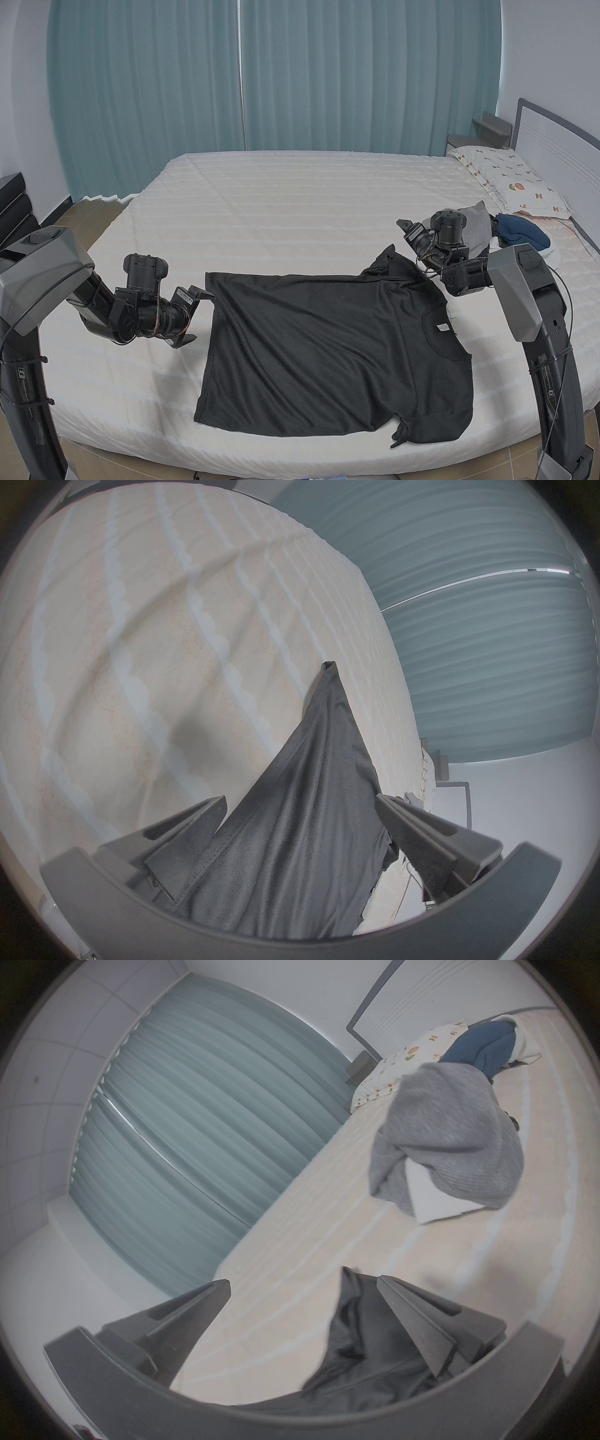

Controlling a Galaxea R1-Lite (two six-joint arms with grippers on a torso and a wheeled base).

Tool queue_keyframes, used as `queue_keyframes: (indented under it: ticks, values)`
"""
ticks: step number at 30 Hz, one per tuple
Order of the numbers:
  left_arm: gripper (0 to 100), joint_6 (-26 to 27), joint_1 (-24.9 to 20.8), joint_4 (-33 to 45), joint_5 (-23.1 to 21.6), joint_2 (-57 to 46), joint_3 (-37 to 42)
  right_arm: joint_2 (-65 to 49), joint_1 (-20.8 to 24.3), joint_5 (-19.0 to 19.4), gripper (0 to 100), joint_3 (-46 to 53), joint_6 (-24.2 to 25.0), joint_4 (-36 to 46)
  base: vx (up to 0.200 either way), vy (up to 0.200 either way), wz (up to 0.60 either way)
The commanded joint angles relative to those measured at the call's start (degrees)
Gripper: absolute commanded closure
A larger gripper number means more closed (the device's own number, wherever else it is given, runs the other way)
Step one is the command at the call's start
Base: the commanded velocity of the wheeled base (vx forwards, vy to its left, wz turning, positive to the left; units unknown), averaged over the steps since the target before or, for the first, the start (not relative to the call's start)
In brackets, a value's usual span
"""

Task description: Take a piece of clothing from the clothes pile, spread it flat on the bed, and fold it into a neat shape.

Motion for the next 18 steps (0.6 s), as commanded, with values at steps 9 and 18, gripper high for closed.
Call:
queue_keyframes:
  ticks: [9, 18]
  values:
    - [0, 0.0, 0.0, 0.0, 0.0, 0.2, 0.1, -8.8, -4.4, 4.0, 0, 17.9, -1.6, -0.6, 0.000, 0.000, 0.00]
    - [0, 0.1, 0.0, 0.0, -0.1, 0.2, 0.0, -12.5, -6.6, 8.0, 0, 27.0, -8.0, -1.4, 0.000, 0.000, 0.00]
